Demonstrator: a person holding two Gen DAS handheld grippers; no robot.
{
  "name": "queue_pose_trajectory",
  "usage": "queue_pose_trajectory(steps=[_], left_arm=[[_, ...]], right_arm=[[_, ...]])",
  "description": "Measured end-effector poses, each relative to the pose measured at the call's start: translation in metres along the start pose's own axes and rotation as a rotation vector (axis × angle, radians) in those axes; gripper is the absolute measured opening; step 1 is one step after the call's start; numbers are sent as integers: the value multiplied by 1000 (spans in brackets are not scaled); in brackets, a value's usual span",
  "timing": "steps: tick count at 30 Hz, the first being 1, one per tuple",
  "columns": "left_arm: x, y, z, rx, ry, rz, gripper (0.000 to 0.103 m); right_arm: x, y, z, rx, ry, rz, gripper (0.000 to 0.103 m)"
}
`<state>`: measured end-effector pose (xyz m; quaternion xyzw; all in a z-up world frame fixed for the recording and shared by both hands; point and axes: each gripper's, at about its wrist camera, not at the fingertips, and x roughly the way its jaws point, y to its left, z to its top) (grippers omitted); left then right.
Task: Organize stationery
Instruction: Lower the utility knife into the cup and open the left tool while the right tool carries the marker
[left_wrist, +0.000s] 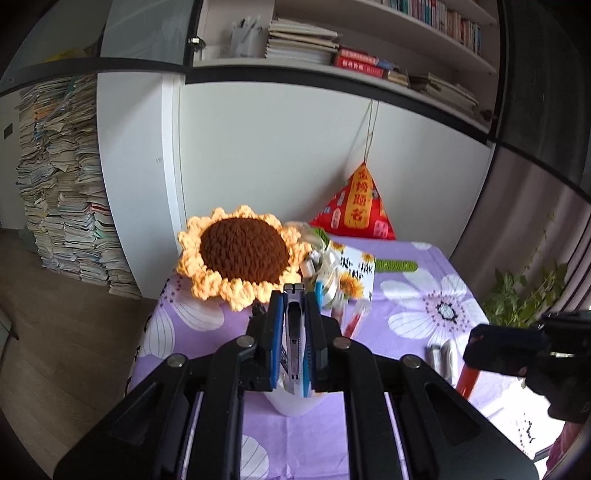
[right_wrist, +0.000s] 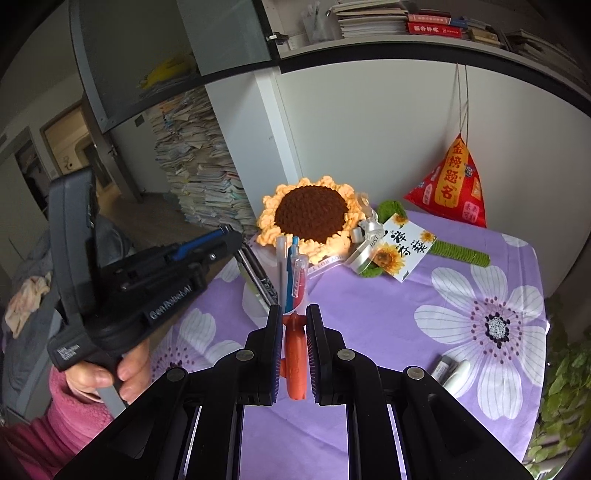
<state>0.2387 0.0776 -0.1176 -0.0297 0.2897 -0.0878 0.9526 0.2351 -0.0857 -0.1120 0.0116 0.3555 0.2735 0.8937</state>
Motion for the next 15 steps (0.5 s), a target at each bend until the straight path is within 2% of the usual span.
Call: queue_pose_trajectory(steps=[15], left_arm=[[-1, 5, -13, -33, 25, -20, 10]], right_arm=[[7, 3, 6, 11, 0, -8, 13]])
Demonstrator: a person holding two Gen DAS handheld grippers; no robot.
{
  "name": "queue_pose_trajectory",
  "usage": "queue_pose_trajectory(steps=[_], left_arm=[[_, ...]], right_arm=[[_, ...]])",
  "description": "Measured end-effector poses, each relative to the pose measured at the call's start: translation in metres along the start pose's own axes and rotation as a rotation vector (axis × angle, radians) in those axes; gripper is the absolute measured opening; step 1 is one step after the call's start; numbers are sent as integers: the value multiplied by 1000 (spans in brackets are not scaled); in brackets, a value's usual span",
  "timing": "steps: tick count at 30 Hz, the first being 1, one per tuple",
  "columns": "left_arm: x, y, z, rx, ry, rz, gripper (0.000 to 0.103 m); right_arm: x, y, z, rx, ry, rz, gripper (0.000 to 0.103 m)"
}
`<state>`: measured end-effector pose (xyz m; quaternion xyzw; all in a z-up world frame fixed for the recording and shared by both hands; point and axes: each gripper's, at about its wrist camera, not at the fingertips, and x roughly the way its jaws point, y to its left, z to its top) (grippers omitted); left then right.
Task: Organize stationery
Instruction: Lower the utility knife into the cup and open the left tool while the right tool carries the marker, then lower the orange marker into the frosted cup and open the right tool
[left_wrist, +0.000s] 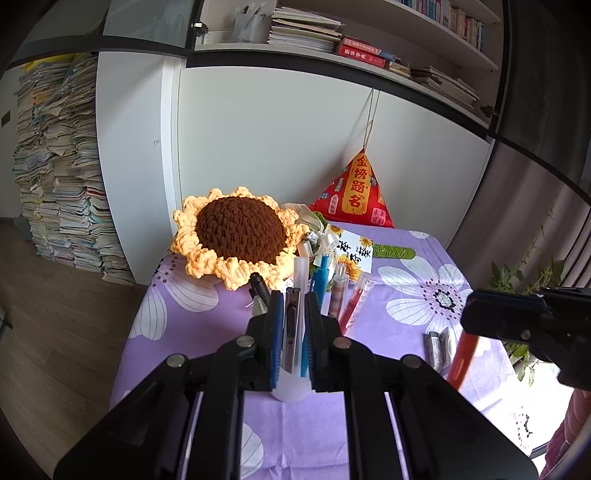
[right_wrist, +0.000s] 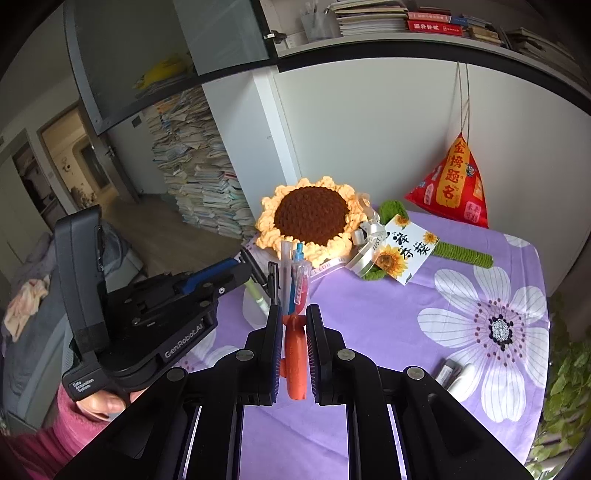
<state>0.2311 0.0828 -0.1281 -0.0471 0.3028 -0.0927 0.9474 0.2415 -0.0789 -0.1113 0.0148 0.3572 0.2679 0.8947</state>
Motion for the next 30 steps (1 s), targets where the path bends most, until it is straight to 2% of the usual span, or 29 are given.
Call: queue_pose_trajectory(steps=[2, 6, 13, 18, 23, 30], left_arm=[[-5, 2, 0, -9, -8, 2, 13], [-19, 12, -6, -45, -36, 20, 30], [-34, 20, -27, -33, -32, 60, 34], [-42, 32, -37, -59, -18, 64, 34], [-47, 35, -39, -54, -22, 68, 34], [-49, 35, -40, -45, -24, 57, 34]], right_arm=[[1, 1, 2, 1, -4, -4, 13], [4, 4, 9, 4, -20, -13, 13], [27, 22, 26, -23, -43, -6, 13], [55, 37, 33, -52, -75, -51, 14], [80, 36, 31, -44, -47, -81, 14], [91, 32, 23, -36, -26, -104, 13]])
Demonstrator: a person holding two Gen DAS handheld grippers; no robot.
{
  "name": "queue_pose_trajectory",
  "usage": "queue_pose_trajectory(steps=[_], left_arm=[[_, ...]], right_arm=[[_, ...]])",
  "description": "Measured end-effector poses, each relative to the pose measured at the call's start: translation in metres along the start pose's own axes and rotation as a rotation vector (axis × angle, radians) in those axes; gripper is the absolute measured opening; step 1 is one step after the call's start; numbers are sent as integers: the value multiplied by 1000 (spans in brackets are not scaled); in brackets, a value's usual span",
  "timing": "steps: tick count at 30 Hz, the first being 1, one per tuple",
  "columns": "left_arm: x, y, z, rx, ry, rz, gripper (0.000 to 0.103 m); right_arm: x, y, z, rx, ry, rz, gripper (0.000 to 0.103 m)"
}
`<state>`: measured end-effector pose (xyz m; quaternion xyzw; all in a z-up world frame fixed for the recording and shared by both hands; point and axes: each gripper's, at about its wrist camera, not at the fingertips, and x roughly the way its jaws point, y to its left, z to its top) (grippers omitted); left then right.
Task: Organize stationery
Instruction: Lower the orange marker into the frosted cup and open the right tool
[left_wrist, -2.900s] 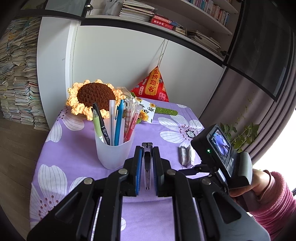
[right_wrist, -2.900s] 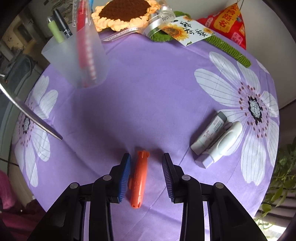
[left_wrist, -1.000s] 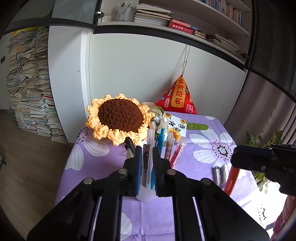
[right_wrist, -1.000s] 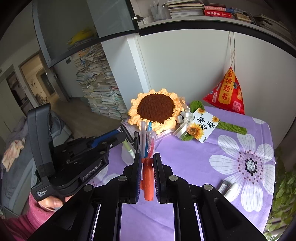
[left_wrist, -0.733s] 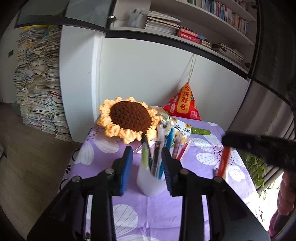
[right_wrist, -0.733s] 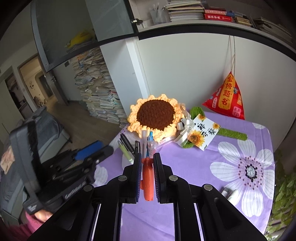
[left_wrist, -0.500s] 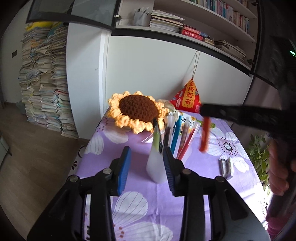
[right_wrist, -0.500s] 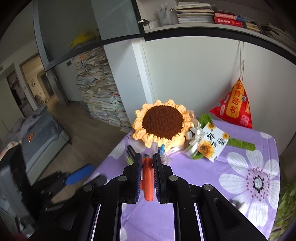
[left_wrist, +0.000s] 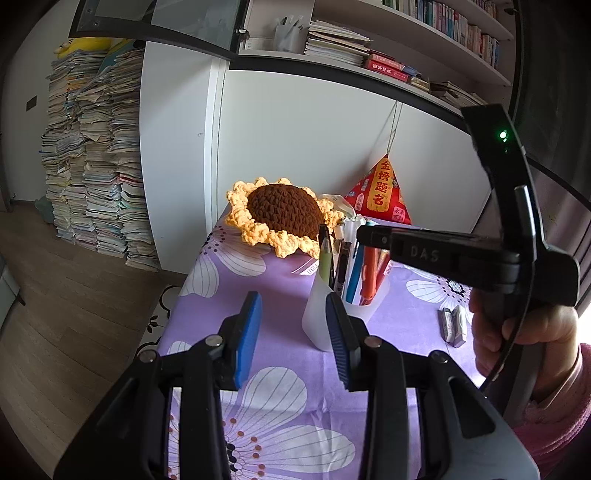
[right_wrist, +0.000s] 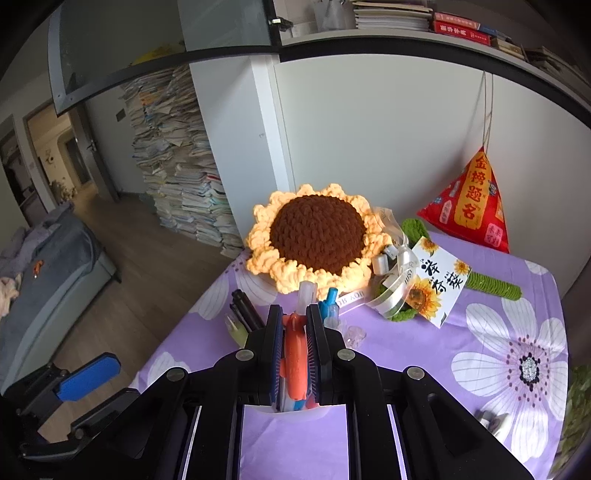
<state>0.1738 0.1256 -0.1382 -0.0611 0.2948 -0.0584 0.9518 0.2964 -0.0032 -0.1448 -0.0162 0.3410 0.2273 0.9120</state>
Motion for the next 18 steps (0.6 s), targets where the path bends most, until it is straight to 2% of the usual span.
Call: queue_pose_trajectory(steps=[18], left_arm=[[-1, -8, -2, 19, 11, -20, 35]], right_arm=[[5, -4, -21, -11, 40, -11, 14]])
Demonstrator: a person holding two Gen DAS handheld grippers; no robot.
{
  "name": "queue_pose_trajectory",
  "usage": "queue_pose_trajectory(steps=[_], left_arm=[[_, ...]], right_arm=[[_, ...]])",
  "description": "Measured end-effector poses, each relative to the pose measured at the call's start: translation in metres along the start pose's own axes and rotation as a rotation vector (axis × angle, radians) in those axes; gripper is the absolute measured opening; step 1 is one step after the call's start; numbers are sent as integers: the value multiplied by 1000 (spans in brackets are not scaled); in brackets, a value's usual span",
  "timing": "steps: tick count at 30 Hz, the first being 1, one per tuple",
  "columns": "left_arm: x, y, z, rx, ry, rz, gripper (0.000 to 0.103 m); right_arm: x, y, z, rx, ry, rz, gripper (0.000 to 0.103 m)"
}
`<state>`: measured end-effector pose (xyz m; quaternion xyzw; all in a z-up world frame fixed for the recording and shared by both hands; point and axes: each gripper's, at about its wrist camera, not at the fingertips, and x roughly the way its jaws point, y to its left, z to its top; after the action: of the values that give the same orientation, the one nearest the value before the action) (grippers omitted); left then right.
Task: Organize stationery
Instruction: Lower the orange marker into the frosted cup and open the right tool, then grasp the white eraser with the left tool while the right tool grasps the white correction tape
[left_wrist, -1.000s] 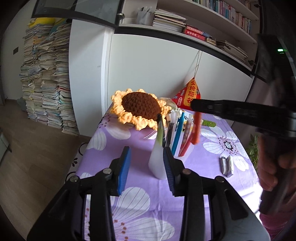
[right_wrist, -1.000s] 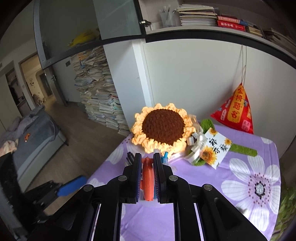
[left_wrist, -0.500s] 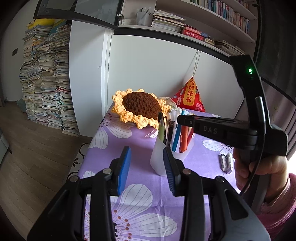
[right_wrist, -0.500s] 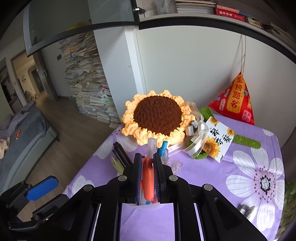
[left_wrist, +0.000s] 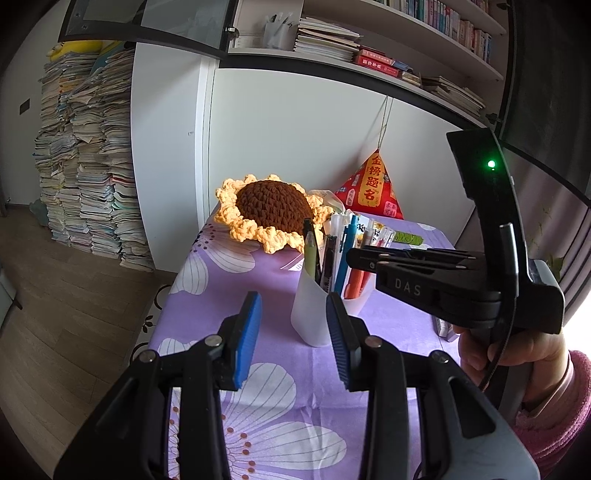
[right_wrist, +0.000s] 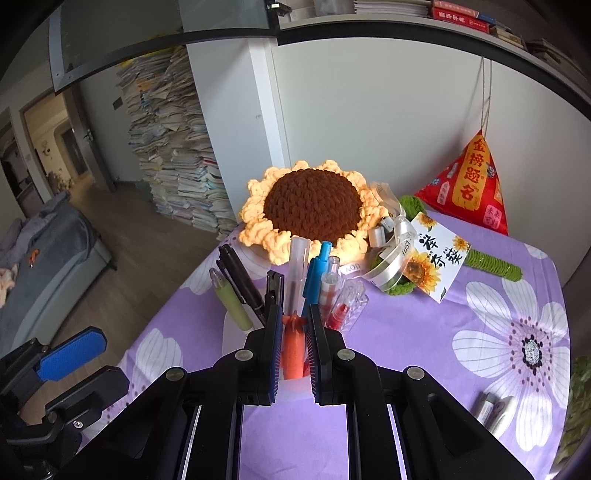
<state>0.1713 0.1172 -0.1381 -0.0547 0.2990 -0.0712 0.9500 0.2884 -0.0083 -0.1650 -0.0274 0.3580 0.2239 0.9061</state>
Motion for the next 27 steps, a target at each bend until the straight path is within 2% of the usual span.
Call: queue_pose_trajectory(steps=[15, 22, 27], left_arm=[[2, -14, -1, 17, 9, -1, 38], [7, -35, -3, 53, 18, -23, 42], [10, -53, -4, 83, 27, -41, 43]], right_arm=[[-21, -15, -10, 27, -13, 17, 14], [-44, -32, -22, 26, -42, -75, 14], [-56, -56, -29, 73, -46, -105, 14]])
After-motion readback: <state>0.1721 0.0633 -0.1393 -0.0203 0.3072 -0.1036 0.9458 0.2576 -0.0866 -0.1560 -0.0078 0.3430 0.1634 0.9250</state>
